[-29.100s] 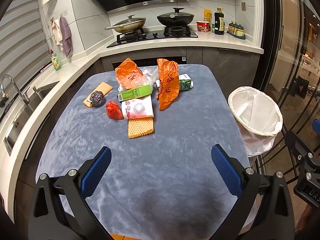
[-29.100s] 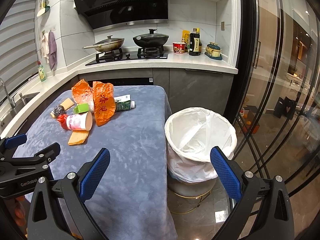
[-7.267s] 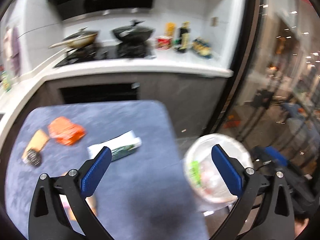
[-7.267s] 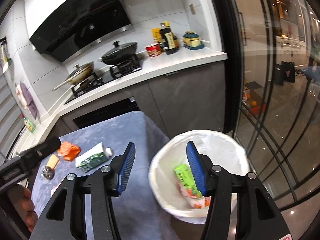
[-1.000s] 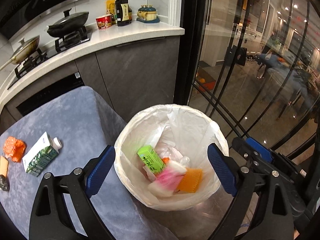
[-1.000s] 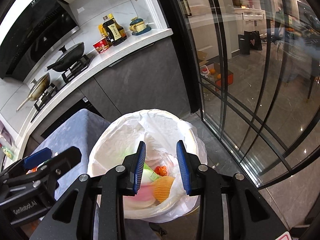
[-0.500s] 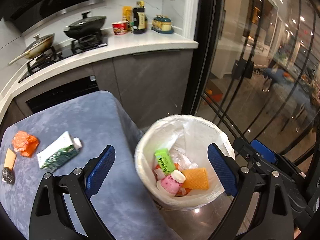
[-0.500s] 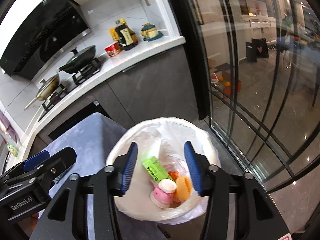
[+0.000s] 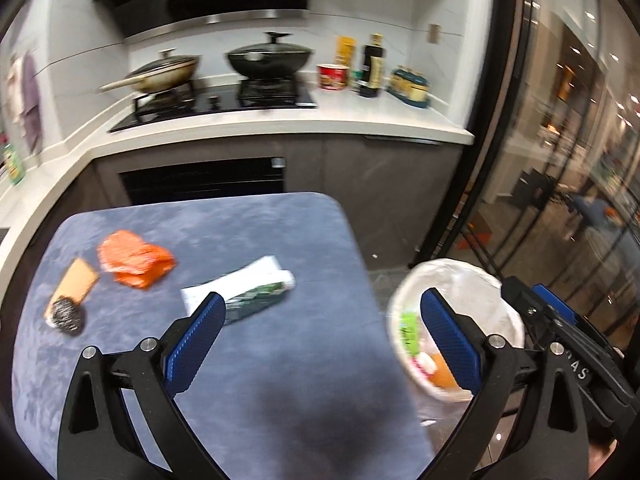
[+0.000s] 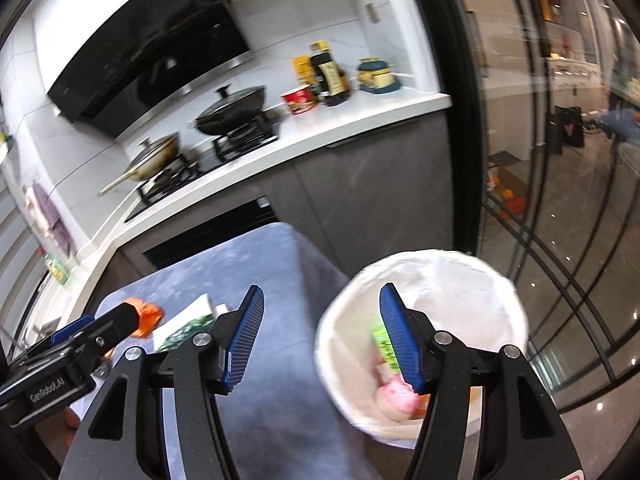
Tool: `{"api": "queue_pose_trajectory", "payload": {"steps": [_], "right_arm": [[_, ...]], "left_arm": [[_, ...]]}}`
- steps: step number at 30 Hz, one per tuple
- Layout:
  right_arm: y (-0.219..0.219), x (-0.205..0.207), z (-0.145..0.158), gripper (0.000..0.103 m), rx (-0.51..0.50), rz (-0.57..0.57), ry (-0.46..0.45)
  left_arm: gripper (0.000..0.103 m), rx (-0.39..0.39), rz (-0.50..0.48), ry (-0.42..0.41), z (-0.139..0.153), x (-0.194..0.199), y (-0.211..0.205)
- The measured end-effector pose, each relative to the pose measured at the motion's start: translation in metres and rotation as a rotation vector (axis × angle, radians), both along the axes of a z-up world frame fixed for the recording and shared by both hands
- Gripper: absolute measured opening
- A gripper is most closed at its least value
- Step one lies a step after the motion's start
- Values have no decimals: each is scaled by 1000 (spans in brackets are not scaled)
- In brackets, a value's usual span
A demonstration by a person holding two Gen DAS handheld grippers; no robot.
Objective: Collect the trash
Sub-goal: 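Move both grippers back from the bin to the table, then grasp the steel wool scrubber with the left gripper while the right gripper grasps the orange plastic bag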
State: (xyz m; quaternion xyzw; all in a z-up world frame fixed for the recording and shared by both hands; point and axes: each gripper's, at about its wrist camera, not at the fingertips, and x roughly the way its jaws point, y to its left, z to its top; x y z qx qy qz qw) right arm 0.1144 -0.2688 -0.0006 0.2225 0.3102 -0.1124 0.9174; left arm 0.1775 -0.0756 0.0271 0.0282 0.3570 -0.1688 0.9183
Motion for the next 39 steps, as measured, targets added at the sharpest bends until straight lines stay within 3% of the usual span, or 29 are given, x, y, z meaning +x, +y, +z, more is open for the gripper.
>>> {"api": "queue_pose_trajectory", "payload": {"steps": [15,25,39], "right_arm": [[124,53,3,59,-10,202,18],[202,101,-15,59,-4,308,64],[275,192,-58,59,20,398,142]], "left_arm": [[94,-16,280,22,-3,27,176],[95,-5,452,78,-36,53,280],[95,-22,505,181,-92,99,319]]}}
